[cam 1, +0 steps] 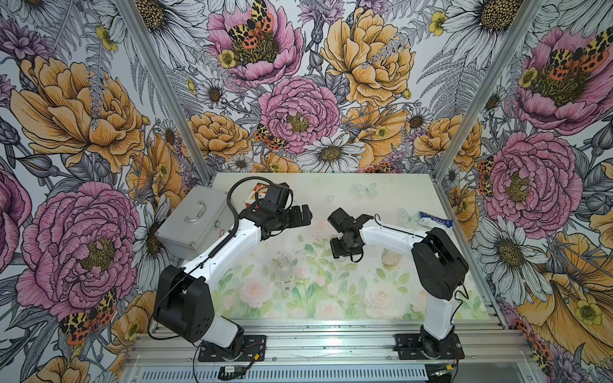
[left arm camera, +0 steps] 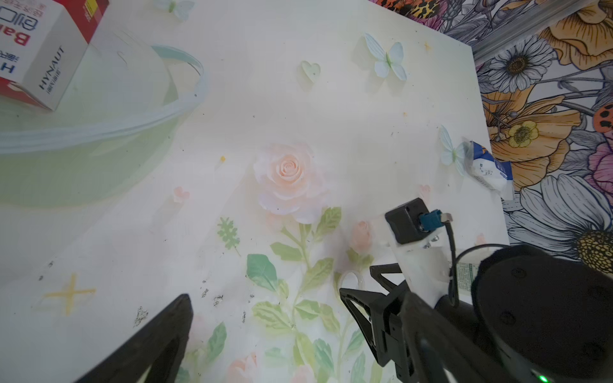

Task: Screw on the bottle caps
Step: Pick up the bottle cap from the center of the board.

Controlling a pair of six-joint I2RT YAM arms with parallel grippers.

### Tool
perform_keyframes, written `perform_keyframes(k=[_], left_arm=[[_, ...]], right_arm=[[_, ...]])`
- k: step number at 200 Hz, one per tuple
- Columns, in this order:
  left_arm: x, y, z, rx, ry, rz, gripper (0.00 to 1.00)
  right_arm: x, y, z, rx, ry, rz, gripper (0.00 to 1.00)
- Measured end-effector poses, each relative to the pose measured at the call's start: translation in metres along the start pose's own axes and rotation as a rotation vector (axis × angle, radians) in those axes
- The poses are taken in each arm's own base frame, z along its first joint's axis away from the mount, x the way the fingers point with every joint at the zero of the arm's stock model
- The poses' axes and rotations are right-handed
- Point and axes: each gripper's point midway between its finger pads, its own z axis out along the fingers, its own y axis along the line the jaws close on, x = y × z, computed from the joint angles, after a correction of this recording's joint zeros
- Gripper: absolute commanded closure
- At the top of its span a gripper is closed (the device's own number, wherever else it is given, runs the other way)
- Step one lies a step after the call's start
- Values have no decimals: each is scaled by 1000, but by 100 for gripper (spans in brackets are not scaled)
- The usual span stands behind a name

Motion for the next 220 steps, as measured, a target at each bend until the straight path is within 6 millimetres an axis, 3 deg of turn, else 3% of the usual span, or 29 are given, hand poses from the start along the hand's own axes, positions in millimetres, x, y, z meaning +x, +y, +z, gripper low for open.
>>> perform_keyframes(k=[34,95,108,150,220], left_arm=[[-2,-2,-4,5,-12,20,1],[1,-6,-4,9,-8,40,1],[2,-7,-4,11,-7,41,1],[3,-11,-5,17,-8,57,1],[1,-11,-8,17,-18,75,1]], right_arm=[[7,0,15,-7,34,2,48],[2,0,15,-38,23,21,61],[2,0,14,-44,17,22,61],[14,-5,12,-39,30,27,45],[21,-3,12,3,40,-3,51]])
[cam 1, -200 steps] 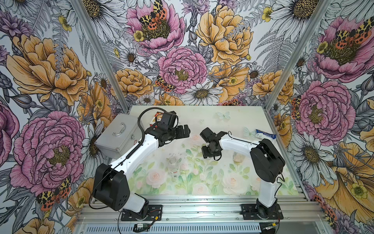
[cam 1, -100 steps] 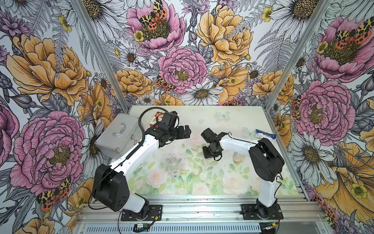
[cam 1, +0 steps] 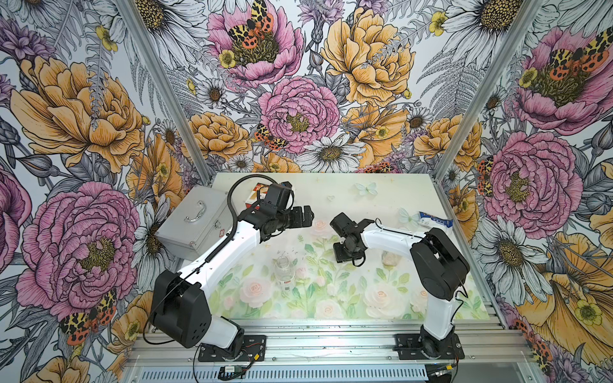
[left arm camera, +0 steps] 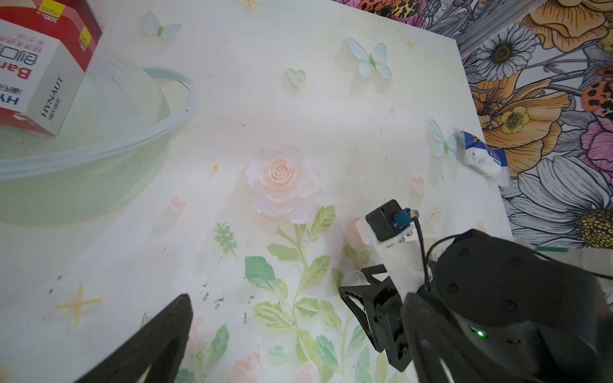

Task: Screw on the bottle caps
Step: Pick up the bottle cap from the center of the board.

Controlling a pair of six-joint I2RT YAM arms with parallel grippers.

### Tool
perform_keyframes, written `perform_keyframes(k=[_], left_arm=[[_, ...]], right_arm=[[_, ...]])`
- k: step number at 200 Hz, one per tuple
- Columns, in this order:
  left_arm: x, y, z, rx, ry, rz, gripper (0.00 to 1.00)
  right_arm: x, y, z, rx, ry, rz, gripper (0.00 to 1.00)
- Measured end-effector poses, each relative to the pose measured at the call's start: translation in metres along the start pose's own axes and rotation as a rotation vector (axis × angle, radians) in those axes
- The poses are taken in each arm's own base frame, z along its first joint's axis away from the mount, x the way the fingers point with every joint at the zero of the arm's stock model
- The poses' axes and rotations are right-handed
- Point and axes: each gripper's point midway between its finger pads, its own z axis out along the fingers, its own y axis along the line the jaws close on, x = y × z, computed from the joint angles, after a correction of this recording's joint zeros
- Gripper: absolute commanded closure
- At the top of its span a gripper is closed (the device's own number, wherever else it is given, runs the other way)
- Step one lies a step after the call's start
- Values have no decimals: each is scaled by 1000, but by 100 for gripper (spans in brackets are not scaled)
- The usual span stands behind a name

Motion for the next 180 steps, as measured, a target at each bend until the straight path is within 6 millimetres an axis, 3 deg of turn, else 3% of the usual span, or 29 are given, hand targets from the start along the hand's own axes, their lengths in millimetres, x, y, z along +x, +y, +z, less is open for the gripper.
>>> perform_keyframes(k=[32,51,77,124,180], left_arm=[[-1,0,-2,0,-6,1,1],[-1,0,-2,0,-6,4,1],[-1,0,-2,-3,-7,7,1],[-1,0,-2,-3,-7,23,1],[1,2,0,-6,0,26,1]], right_arm=[[9,1,0,40,22,-27,50],[11,0,1,57,28,-32,58],[10,-2,1,74,30,-33,47],[-2,-4,2,73,29,-29,45],[-5,-3,3,67,29,-32,56]])
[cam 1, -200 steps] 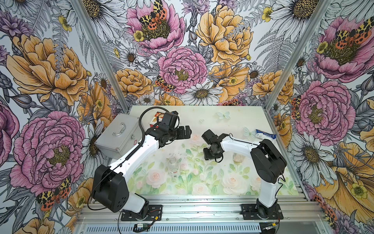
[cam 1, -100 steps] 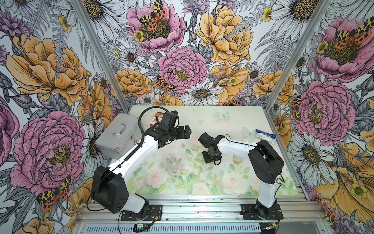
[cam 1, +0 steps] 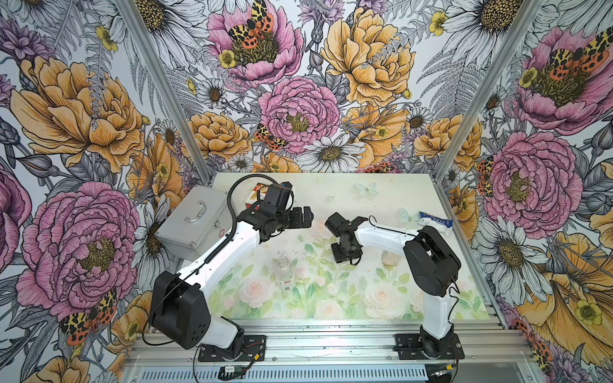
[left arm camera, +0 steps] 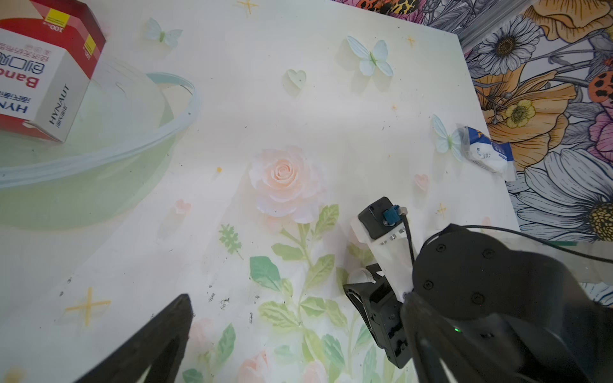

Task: Screw on the bottle caps
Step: Pick up the bottle cap from the center of the board.

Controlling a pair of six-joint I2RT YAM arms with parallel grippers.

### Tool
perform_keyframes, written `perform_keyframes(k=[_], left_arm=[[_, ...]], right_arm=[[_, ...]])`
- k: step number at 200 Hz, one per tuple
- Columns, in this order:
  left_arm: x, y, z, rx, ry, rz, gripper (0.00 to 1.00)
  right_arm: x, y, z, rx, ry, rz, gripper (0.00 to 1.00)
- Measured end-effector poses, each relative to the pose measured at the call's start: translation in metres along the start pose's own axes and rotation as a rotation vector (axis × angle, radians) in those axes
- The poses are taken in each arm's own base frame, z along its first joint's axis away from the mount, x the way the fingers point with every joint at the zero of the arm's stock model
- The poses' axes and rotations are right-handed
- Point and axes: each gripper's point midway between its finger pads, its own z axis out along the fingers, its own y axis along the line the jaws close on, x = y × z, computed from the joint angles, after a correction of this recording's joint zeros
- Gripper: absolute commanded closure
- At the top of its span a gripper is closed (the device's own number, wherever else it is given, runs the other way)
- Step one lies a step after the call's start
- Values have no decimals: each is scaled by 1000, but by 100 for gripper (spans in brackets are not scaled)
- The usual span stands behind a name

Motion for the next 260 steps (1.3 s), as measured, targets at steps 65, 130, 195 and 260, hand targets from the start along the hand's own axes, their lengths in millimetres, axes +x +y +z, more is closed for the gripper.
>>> perform_keyframes(k=[65,130,195,260], left_arm=[[1,-2,0,12,5,28,1],[3,-32,-25,196,-150,224,1],[9,-121,-93,496,-589,712,1],[30,-163,-84,506,-631,1156,6]], right_arm=[[2,3,-6,-31,1,5,57],[-42,-4,-140,-339,-254,110,56],[-46,-10,-298,-689,-601,113,57],[-22,32,-293,-922,-447,25,59]])
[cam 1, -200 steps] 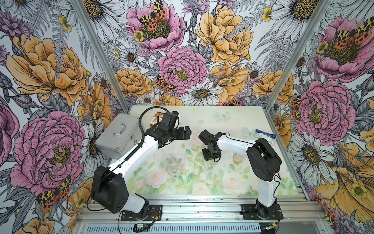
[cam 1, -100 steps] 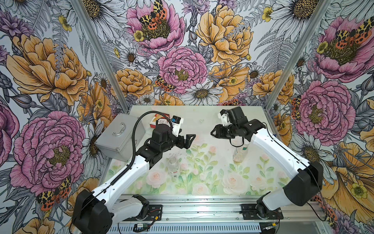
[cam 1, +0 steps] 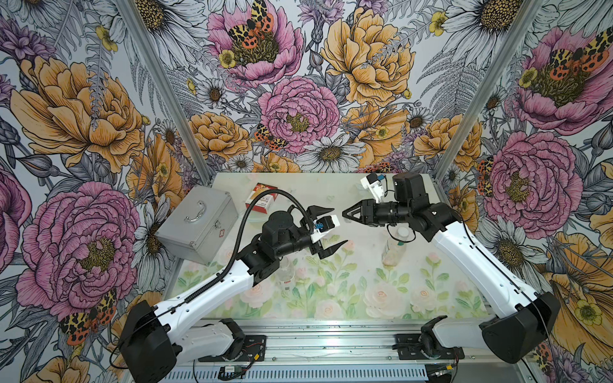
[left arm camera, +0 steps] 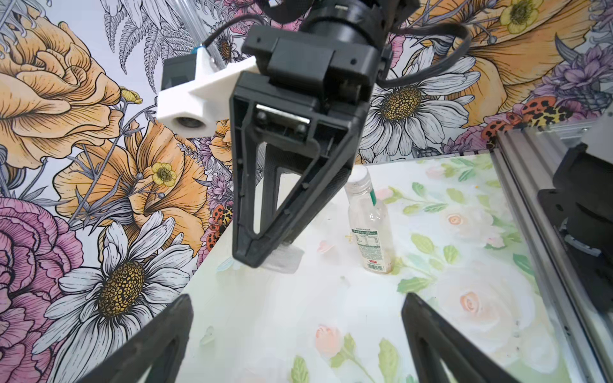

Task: Screw on the bottle caps
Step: Pick up the bottle cap from the center of the board.

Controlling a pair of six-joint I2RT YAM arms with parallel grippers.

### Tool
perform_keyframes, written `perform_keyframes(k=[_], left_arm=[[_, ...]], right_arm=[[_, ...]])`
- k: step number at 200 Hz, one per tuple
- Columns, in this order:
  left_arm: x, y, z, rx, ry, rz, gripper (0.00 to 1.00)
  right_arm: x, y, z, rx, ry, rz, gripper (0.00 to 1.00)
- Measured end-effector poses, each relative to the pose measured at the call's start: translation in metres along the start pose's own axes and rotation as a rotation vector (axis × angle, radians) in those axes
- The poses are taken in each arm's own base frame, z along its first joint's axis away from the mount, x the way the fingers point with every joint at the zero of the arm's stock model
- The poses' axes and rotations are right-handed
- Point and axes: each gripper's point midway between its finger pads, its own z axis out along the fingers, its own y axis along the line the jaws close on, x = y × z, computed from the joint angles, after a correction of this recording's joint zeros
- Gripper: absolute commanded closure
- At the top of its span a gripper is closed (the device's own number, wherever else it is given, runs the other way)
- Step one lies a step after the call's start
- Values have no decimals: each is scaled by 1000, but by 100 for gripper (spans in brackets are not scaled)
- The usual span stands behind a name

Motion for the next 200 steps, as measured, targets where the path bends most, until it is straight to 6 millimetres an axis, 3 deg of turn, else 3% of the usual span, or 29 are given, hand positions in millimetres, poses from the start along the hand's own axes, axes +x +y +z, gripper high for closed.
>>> perform_keyframes(k=[59,132,183,200], left_arm=[[1,-4,1,23,0,79,26],[1,-13,3,73,-15,89,45],[2,-11,4,72,-15,92,48],[3,-11,5,73,-13,92,36]], right_arm=[[22,7,10,-64,82,-1,60],[30,17,13,-99,112,-22,61],[30,18,13,-101,114,-21,61],[30,18,13,-102,113,-21,61]])
